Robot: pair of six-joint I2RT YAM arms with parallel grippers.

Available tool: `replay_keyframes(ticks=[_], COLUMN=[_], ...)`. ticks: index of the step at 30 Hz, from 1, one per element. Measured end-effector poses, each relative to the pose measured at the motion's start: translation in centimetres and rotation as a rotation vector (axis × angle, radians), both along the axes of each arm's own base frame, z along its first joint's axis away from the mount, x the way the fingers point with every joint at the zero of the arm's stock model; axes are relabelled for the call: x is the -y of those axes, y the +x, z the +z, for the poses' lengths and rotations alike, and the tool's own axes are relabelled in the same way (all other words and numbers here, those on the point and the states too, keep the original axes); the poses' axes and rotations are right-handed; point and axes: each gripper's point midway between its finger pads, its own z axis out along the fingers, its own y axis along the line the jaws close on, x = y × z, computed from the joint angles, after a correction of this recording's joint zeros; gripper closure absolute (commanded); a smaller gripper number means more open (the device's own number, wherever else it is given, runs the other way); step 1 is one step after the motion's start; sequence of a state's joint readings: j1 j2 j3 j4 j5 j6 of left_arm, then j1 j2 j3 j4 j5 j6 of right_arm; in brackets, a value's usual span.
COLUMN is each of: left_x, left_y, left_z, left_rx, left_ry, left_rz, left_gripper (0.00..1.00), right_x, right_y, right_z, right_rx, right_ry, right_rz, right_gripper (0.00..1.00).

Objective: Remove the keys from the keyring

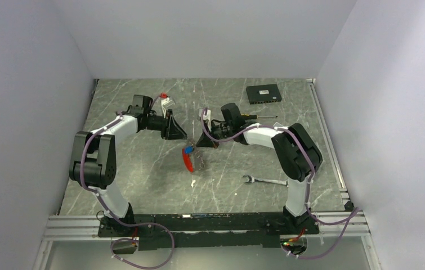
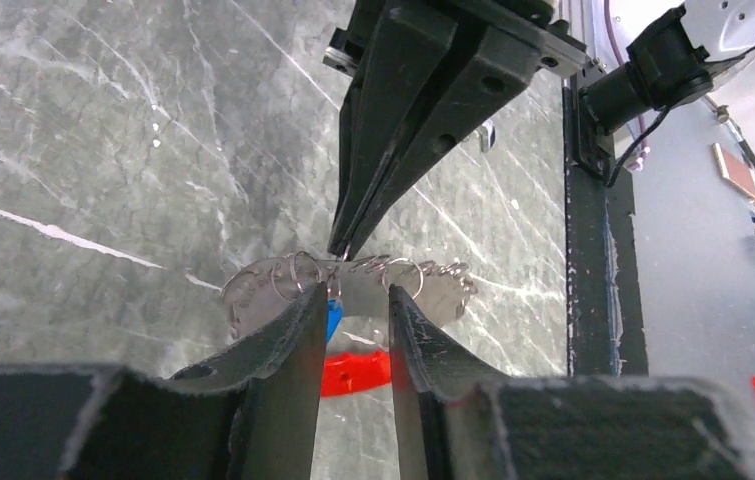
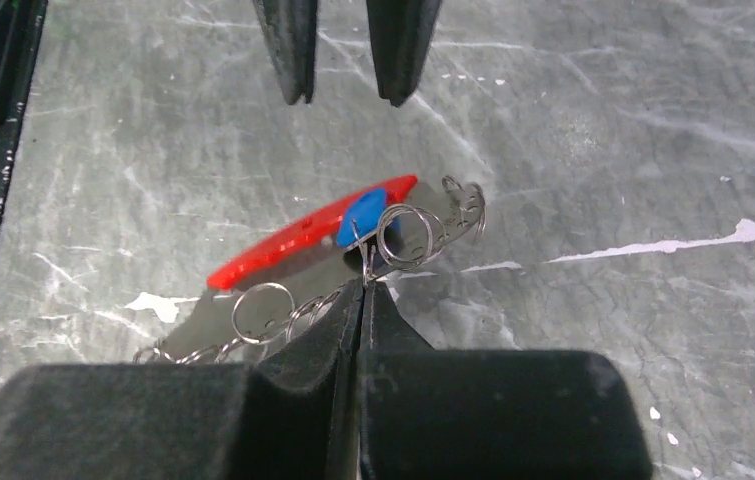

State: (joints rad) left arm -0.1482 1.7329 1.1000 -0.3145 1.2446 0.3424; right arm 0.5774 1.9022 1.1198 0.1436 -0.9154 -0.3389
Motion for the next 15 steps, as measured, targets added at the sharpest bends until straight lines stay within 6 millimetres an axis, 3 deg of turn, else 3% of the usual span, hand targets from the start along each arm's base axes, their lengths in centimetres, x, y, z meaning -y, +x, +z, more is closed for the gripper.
replay_keyframes(ticks=[5, 15], left_x=[0.0, 0.5], left_y=[0.1, 0.4], left_z=[-1.2, -1.9], left_rx=[0.041, 0.111], left_ry=[-0.004, -0.019], left_rz=[0.006, -0.002], left_gripper=[0.68, 0.71], right_x=[-0.1, -0.7], right_y=[0.5, 0.7], right_z=[-1.1, 0.7], right_rx=[-0.015, -0.036], right_ry=[0.003, 0.076], right_rz=[-0.011, -0.017], right_gripper=[1.0, 1.0])
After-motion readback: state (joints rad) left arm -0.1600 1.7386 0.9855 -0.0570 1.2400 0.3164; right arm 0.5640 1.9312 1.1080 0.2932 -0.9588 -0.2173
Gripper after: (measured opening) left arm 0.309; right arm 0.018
